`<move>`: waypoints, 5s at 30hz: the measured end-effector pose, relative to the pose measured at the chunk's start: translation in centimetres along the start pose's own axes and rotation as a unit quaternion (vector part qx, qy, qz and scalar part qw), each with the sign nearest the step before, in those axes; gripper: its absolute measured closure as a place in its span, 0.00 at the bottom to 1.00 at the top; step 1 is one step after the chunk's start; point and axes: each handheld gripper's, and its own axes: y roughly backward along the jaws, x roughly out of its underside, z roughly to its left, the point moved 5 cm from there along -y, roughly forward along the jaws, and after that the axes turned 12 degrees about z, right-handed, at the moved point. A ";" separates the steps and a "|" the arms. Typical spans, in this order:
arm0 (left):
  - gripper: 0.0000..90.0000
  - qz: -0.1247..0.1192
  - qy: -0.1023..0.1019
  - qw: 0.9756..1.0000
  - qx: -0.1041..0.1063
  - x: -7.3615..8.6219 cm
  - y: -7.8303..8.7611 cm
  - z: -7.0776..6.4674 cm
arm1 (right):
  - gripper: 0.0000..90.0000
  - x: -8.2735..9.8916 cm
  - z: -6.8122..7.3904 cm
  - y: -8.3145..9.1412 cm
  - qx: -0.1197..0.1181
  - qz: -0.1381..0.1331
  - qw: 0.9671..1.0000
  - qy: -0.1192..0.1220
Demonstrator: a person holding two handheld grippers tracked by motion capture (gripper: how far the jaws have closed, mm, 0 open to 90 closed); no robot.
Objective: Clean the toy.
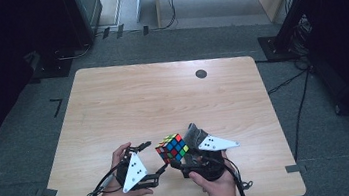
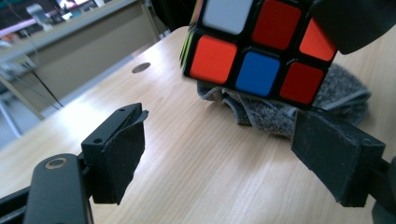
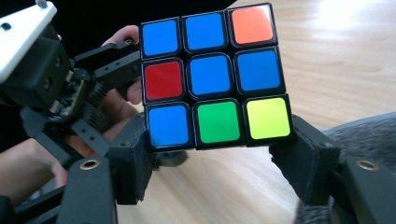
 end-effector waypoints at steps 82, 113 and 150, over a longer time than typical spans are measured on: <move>0.38 -0.003 0.049 0.990 0.133 0.4 0.6 -0.1 | 0.80 0.2 0.3 1.2 0.011 -0.081 0.996 0.038; 0.38 -0.013 0.053 0.989 0.135 -0.1 1.0 -0.1 | 0.79 0.5 -1.6 1.1 0.018 -0.050 0.998 -0.026; 0.38 -0.033 0.077 0.990 0.114 -0.6 1.5 0.4 | 0.81 0.4 -1.3 1.5 0.023 -0.066 0.997 -0.025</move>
